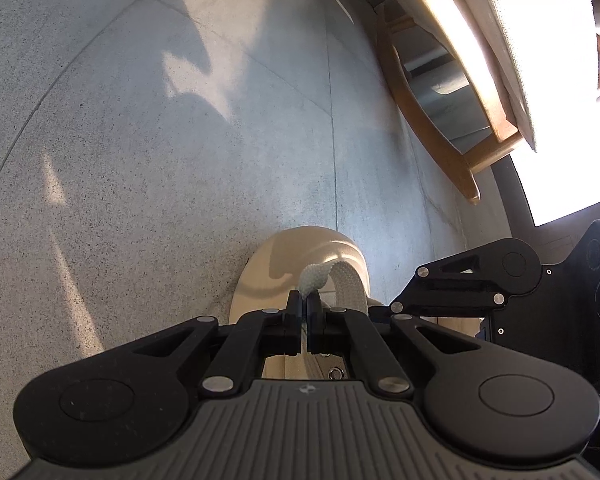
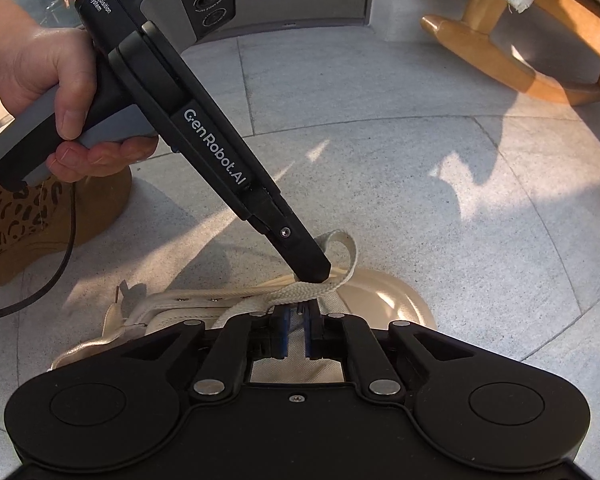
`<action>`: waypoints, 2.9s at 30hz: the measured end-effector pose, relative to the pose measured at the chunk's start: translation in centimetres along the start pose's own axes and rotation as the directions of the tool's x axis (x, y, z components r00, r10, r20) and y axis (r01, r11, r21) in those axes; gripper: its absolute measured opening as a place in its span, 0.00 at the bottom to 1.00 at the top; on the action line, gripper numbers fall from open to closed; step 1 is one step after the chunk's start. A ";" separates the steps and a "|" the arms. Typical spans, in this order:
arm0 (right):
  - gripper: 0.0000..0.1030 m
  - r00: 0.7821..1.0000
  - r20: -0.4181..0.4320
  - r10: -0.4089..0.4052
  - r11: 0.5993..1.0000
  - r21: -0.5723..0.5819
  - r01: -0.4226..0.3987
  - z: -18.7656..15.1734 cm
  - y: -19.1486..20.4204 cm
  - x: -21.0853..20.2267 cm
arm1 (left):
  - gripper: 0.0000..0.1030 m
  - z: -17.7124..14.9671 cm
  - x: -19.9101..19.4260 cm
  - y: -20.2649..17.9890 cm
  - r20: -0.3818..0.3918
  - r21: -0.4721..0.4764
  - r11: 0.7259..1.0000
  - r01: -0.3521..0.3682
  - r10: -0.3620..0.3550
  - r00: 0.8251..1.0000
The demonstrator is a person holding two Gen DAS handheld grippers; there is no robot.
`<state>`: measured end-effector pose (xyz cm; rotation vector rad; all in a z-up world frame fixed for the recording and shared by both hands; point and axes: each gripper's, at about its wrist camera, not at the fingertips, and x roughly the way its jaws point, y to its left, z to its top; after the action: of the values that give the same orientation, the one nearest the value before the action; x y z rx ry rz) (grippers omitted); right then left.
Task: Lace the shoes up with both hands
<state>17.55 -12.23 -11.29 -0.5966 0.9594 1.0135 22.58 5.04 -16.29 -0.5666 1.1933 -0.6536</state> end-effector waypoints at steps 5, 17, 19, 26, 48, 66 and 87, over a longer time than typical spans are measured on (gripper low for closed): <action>0.01 1.000 -0.004 0.000 1.000 0.017 0.001 0.0 -0.2 -0.6 | 0.13 0.3 -0.5 0.2 -0.026 -0.022 1.000 0.009 -0.009 1.000; 0.01 0.995 -0.030 0.095 0.989 0.112 -0.091 -1.4 -0.8 -2.7 | 0.26 0.0 -2.5 -2.4 -0.087 0.124 0.992 0.030 -0.019 0.996; 0.01 0.991 -0.029 0.131 0.983 0.136 -0.126 -1.7 -0.8 -3.2 | 0.26 -0.2 -2.5 -2.6 -0.104 0.128 0.991 0.035 -0.022 0.994; 0.01 0.973 -0.028 0.230 0.957 0.189 -0.221 -2.9 -0.4 -4.8 | 0.26 0.0 -3.0 -2.2 -0.087 0.091 0.995 0.031 -0.023 0.996; 0.24 0.978 -0.037 0.206 0.950 0.246 -0.191 -4.5 1.4 -5.4 | 0.26 0.1 -3.5 -2.7 -0.092 0.114 0.992 0.045 -0.035 0.995; 0.01 0.996 -0.062 -0.067 0.977 0.197 0.078 -3.6 -4.0 -6.9 | 0.26 -1.6 -2.7 -6.6 -0.182 0.409 0.911 0.044 0.034 0.983; 0.21 0.986 -0.127 -0.112 0.932 0.331 0.148 -4.7 -4.9 -5.9 | 0.26 -1.8 -2.0 -7.2 -0.197 0.419 0.906 0.058 0.029 0.980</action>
<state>19.02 -20.59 -8.36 -0.4207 1.1433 0.6814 19.21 1.47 -10.38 -0.1433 1.1852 -0.9697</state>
